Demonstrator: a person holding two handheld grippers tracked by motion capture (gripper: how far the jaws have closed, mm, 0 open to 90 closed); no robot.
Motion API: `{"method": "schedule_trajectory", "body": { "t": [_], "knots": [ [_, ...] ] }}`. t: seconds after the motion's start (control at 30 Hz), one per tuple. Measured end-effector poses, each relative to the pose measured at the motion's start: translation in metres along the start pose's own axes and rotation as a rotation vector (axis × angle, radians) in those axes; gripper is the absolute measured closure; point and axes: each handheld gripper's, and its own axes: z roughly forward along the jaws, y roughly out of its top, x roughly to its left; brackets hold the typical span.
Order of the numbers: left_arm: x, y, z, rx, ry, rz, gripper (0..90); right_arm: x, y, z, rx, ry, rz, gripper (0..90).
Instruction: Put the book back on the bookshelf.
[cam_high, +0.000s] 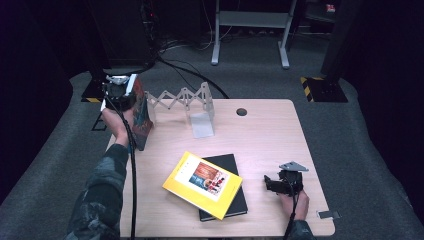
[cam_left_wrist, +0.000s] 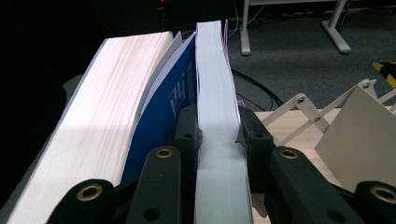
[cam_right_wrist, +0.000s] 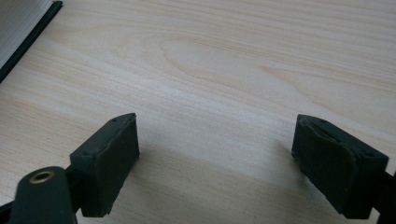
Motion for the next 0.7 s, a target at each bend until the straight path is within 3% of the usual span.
{"method": "schedule_trajectory", "body": {
  "t": [0.13,0.17,0.2,0.27,0.4,0.53,0.6,0.7],
  "knots": [
    [0.002,0.001,-0.004,0.017,0.024,0.033,68.9,0.0,0.0,0.0,-0.001,-0.001,0.0,14.4],
    [0.001,0.002,-0.009,-0.008,0.048,0.057,68.9,0.0,0.0,0.0,-0.001,-0.001,0.0,14.4],
    [0.0,0.003,-0.011,-0.014,0.057,0.066,64.1,0.0,0.0,0.0,-0.001,-0.001,0.0,14.4],
    [0.0,0.008,-0.024,-0.022,0.077,0.122,59.0,0.0,0.0,0.0,-0.001,-0.001,0.0,14.4],
    [0.003,0.01,-0.034,-0.021,0.104,0.172,52.0,0.0,0.0,0.0,0.0,-0.002,-0.001,14.4],
    [0.013,0.009,-0.04,-0.018,0.069,0.124,45.4,0.0,0.0,0.0,0.001,-0.001,-0.002,14.4],
    [0.016,0.007,-0.043,-0.034,0.029,0.08,41.3,0.0,0.0,0.0,0.0,-0.001,-0.001,14.5],
    [0.02,0.004,-0.053,-0.034,-0.036,0.046,33.4,0.0,0.0,0.0,0.0,0.0,-0.001,14.5]
  ]
}}
